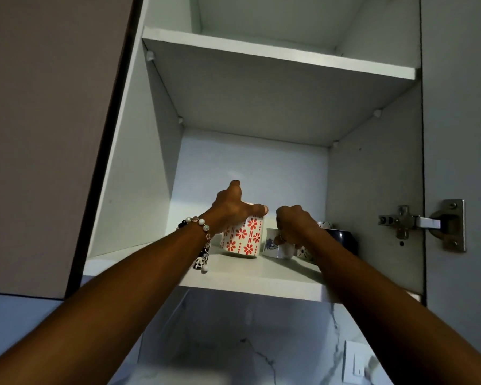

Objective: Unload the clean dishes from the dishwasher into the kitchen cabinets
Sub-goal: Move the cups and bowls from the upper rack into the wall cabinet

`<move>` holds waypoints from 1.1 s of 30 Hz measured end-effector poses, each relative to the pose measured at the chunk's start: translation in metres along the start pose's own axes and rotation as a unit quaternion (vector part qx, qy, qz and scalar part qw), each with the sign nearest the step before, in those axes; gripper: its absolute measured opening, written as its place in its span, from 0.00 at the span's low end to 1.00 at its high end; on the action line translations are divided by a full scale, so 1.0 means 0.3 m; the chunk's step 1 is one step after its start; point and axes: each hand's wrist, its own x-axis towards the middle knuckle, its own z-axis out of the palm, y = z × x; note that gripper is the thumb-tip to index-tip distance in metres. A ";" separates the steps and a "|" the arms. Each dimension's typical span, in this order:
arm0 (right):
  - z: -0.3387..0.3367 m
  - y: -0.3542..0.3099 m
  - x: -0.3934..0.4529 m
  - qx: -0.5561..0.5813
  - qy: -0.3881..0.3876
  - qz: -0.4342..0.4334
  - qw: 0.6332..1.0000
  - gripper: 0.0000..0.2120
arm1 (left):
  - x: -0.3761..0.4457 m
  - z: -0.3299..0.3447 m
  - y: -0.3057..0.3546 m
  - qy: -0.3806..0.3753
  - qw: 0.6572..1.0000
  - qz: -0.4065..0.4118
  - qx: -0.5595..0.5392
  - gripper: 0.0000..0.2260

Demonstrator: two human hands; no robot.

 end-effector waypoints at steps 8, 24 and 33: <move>0.010 0.030 0.016 -0.024 -0.044 -0.055 0.997 0.14 | 0.017 -0.001 -0.008 -0.006 0.999 -0.011 -0.031 0.36; -0.086 0.141 -0.072 -0.061 0.153 0.047 0.985 0.12 | 0.014 0.033 -0.014 -0.034 0.996 -0.016 -0.076 0.37; -0.101 0.230 -0.197 -0.078 0.089 0.038 0.992 0.17 | -0.004 0.089 0.063 -0.075 0.992 -0.016 -0.095 0.35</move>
